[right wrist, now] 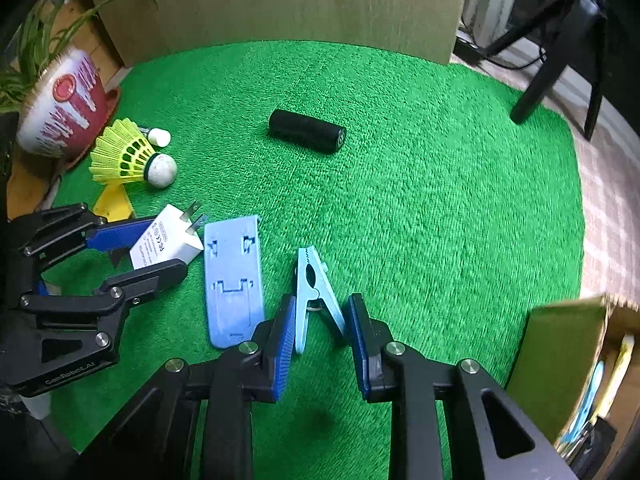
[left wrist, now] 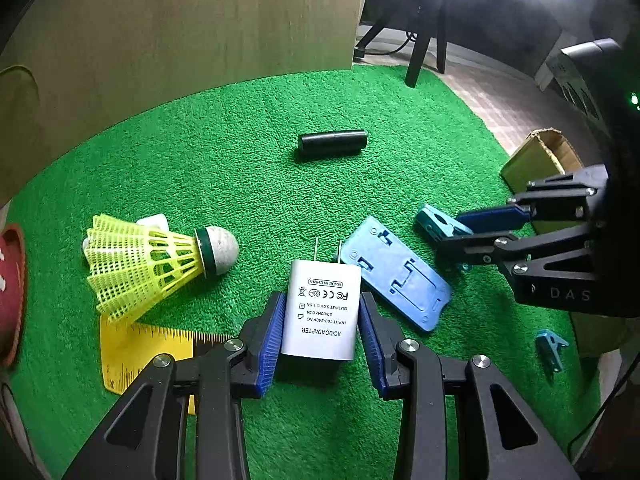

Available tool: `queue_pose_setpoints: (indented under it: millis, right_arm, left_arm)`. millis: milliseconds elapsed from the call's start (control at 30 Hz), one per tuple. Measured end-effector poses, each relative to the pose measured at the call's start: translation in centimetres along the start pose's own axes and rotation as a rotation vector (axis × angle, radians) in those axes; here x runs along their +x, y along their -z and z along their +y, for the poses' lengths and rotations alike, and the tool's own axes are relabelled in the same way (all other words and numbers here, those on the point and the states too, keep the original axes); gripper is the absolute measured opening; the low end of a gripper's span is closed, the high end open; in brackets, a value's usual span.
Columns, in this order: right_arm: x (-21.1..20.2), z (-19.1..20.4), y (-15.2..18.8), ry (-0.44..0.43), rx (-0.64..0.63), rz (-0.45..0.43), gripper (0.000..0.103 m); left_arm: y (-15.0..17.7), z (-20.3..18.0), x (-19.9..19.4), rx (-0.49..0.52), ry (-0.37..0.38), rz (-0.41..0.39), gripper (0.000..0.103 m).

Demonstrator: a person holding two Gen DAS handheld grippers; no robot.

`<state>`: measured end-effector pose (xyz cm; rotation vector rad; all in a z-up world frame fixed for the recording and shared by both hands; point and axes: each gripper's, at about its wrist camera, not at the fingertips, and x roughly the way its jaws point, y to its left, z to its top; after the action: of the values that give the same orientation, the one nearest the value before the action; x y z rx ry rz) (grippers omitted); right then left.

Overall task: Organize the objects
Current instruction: 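Close the left tool on the white adapter while the right closes on the clothespin, then carry the adapter and clothespin over the box and open both tools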

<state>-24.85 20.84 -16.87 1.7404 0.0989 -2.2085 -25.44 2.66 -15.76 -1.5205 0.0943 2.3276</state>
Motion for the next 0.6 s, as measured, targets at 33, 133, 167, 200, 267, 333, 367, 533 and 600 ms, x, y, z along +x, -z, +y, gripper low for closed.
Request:
queue_pose_setpoints:
  millis: [33, 133, 167, 200, 267, 333, 367, 533, 600]
  right_arm:
    - [-0.1, -0.1, 0.2, -0.01, 0.007, -0.002, 0.023]
    - [-0.7, -0.6, 0.8, -0.031, 0.029, -0.015, 0.023]
    - [-1.0, -0.8, 1.1, -0.039, 0.036, -0.021, 0.023]
    - [-1.3, -0.9, 1.4, -0.047, 0.043, -0.026, 0.023]
    - [-2.2, -1.1, 1.7, -0.062, 0.054, -0.045, 0.023]
    - [-3.0, -1.0, 1.8, -0.075, 0.069, -0.067, 0.023]
    - [-3.5, -1.2, 2.0, -0.08, 0.076, -0.077, 0.023]
    - [-6.3, -2.7, 3.2, -0.099, 0.118, -0.137, 0.023]
    - [-6.8, -2.1, 3.1, -0.095, 0.13, -0.155, 0.023]
  left_arm:
    - [0.0, -0.1, -0.1, -0.005, 0.003, -0.005, 0.039]
    - [0.0, -0.3, -0.8, -0.017, 0.009, -0.018, 0.039]
    - [0.0, -0.6, -1.1, -0.017, 0.01, -0.024, 0.039]
    - [-0.1, -0.8, -1.3, -0.015, 0.01, -0.029, 0.039]
    - [-0.5, -1.3, -1.6, -0.005, 0.013, -0.038, 0.039]
    - [-1.0, -2.0, -2.0, 0.002, 0.018, -0.051, 0.039]
    - [-1.1, -2.3, -2.3, 0.005, 0.023, -0.056, 0.039]
    - [-2.2, -4.8, -3.2, 0.029, 0.069, -0.083, 0.039]
    - [-2.8, -6.1, -3.1, 0.043, 0.087, -0.087, 0.039]
